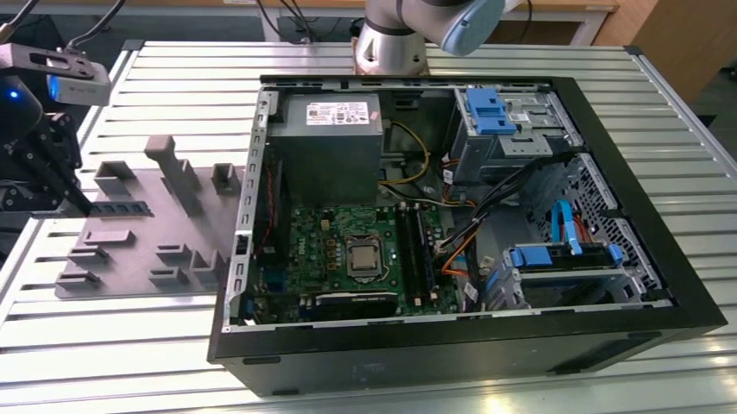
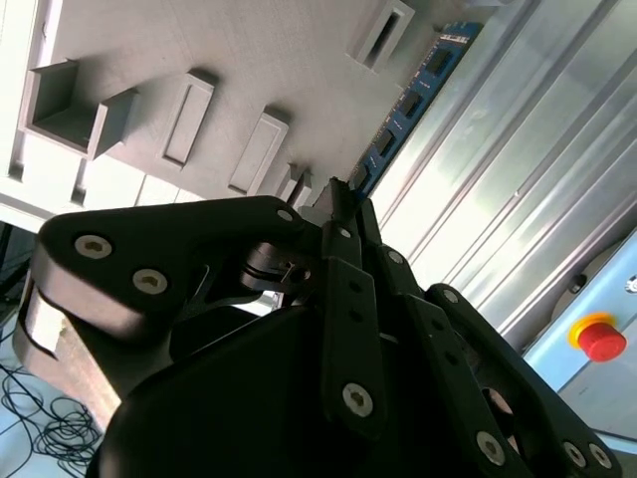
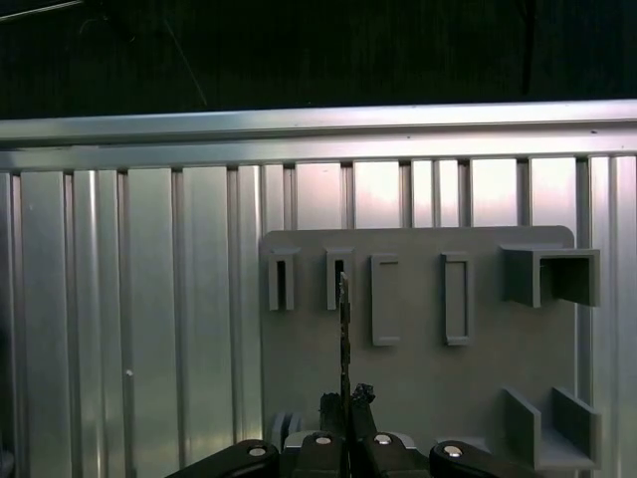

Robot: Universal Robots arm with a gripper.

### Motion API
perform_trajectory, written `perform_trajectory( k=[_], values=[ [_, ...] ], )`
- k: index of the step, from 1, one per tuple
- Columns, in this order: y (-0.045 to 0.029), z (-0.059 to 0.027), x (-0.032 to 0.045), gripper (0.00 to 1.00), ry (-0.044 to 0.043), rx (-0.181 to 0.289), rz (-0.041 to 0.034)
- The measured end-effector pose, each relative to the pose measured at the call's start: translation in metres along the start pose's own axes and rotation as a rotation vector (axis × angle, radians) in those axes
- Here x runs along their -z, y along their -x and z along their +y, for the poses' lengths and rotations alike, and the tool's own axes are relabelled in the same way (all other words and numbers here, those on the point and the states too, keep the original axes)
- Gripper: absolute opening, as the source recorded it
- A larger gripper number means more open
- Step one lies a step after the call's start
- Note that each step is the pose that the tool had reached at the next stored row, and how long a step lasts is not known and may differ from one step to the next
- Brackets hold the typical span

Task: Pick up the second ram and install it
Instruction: 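Pick up the second ram and move it above second insertion slot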

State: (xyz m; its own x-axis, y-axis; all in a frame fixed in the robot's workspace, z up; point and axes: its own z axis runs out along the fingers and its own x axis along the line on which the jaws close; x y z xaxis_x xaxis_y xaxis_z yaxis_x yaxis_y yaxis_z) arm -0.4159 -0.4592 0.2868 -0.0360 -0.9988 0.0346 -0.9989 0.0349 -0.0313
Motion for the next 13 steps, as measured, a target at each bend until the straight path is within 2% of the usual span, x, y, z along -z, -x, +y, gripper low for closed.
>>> perform_trajectory(
  k=[13],
  values=[
    [-0.0001, -0.0001, 0.0034, 0.14, 0.0001, 0.000, 0.0001]
  ],
)
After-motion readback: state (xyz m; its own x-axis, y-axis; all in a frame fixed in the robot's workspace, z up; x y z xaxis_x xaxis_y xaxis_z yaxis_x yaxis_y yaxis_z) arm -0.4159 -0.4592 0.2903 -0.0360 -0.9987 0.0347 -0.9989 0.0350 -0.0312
